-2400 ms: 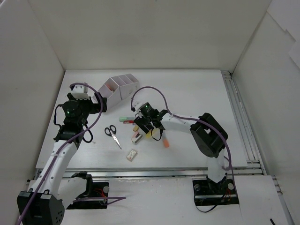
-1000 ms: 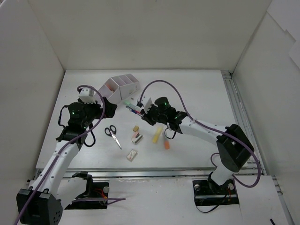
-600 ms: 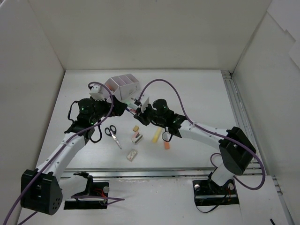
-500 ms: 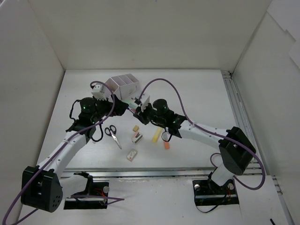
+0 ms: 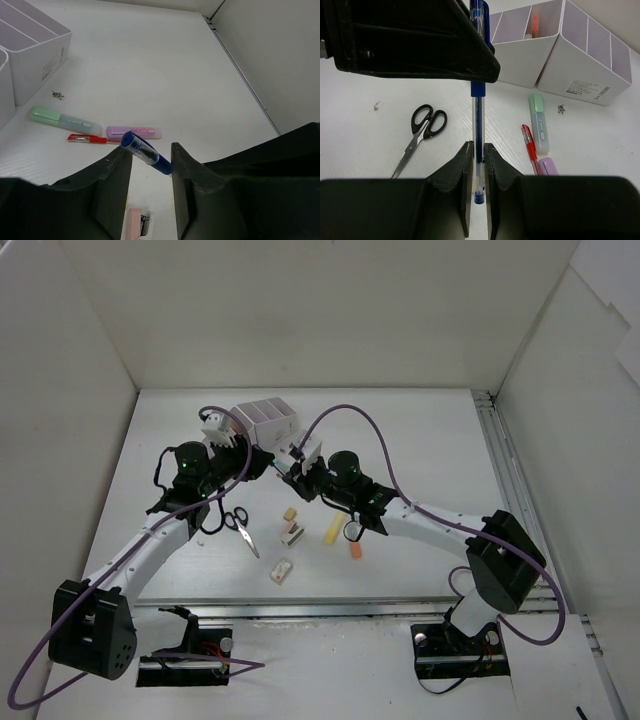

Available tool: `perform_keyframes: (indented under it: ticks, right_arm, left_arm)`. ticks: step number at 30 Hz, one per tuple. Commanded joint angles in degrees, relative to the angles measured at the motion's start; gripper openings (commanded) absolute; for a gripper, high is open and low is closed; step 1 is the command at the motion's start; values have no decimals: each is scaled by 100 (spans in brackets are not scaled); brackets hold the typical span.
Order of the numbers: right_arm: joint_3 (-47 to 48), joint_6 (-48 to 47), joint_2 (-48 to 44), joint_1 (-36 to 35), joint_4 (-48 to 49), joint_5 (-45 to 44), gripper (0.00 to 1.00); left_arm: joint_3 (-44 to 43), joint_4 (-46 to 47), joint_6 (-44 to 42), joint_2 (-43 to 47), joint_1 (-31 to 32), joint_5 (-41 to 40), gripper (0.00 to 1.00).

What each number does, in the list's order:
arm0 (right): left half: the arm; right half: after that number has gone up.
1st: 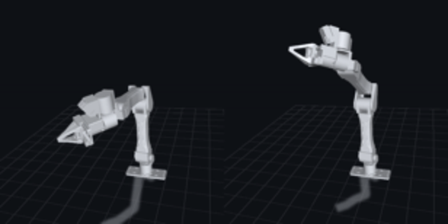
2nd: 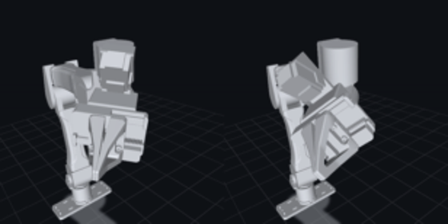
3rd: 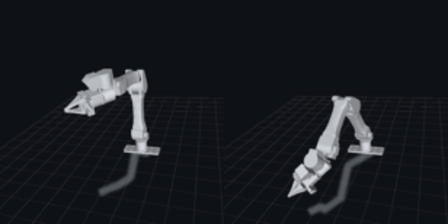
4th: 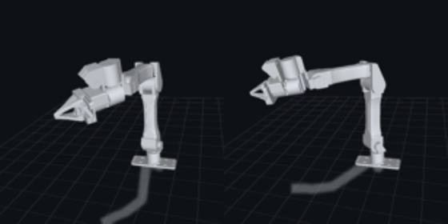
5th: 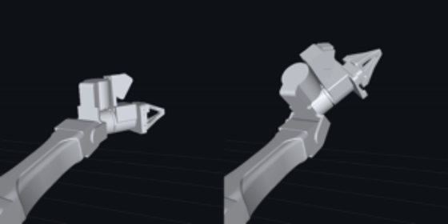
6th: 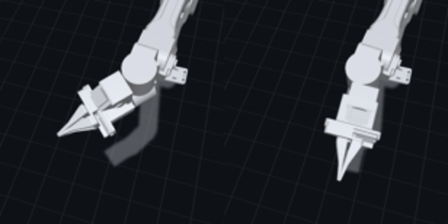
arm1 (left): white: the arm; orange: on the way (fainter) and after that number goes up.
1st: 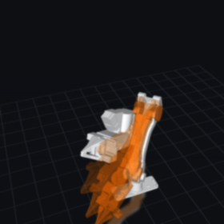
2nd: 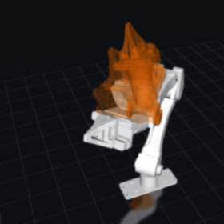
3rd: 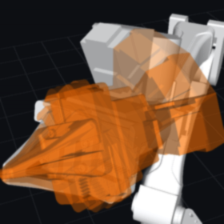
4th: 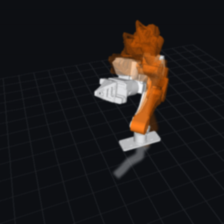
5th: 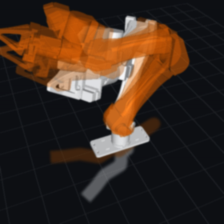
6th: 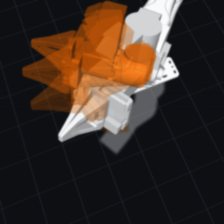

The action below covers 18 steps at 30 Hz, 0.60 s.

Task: Sort the stationery into containers
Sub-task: Place the pen in the storage box.

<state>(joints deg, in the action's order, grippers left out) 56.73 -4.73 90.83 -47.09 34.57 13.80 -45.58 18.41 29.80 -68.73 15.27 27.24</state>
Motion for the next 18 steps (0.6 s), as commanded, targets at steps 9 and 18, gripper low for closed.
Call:
perform_keyframes:
  ticks: [9,18]
  right_arm:
    - [400,-186,-21,-46,630,17,0]
    - [664,112,67,86,630,-123,59]
  left_arm:
    - [-583,663,52,-255,29,141,0]
    - [-820,813,-255,-220,29,-281,0]
